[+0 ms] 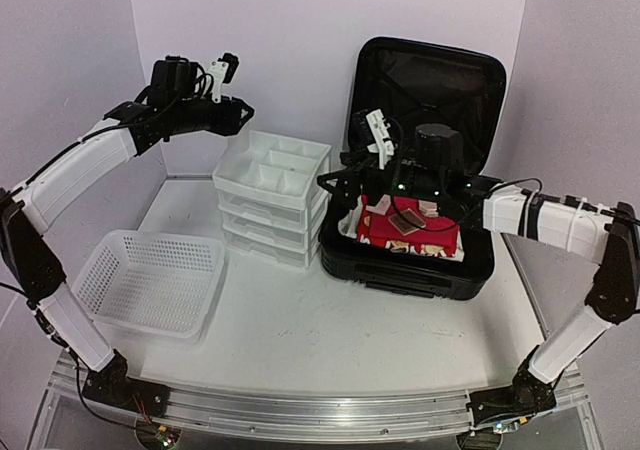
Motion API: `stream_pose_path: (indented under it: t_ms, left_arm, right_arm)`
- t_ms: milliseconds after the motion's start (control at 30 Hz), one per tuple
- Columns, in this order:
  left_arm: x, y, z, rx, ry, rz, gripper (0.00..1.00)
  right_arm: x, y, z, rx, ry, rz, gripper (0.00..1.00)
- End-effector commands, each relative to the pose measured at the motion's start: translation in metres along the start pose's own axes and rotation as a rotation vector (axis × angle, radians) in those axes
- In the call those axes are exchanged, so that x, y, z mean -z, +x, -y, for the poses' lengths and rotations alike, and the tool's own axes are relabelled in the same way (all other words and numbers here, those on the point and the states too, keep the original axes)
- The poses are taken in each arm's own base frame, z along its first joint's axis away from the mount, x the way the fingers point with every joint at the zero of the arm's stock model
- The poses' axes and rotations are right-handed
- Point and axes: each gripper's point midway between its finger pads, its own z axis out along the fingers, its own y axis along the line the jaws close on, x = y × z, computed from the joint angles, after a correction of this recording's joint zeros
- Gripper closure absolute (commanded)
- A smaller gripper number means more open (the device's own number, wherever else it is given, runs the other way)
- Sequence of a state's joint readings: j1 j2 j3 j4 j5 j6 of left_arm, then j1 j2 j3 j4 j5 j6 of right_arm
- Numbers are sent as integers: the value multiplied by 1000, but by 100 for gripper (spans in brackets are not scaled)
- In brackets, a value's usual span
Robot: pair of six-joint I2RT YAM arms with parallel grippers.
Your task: Open, take out, and arrange the luggage
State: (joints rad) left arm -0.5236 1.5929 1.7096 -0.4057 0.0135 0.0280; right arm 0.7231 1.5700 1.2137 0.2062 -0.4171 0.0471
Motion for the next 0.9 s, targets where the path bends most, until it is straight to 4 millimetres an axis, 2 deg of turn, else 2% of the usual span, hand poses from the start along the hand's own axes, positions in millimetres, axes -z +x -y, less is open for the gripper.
stream_pose_path:
  t_ms: [0, 200, 333, 533, 867]
  left_arm:
    - [-22, -30, -37, -38, -72, 95, 69]
    - [-55, -27, -42, -30, -45, 104, 69]
    - [-69, -23, -44, -14, -37, 99, 69]
    - [-87, -15, -42, -15, -19, 88, 68]
    - [-119, -4, -53, -68, -60, 74, 62]
  right_arm:
    - [30, -12, 4, 39, 78, 15, 2]
    - [53, -12, 5, 61, 140, -1, 2]
    - [62, -12, 5, 79, 162, -13, 2]
    - [63, -9, 5, 76, 162, -23, 2]
    - [65, -4, 5, 74, 167, -33, 2]
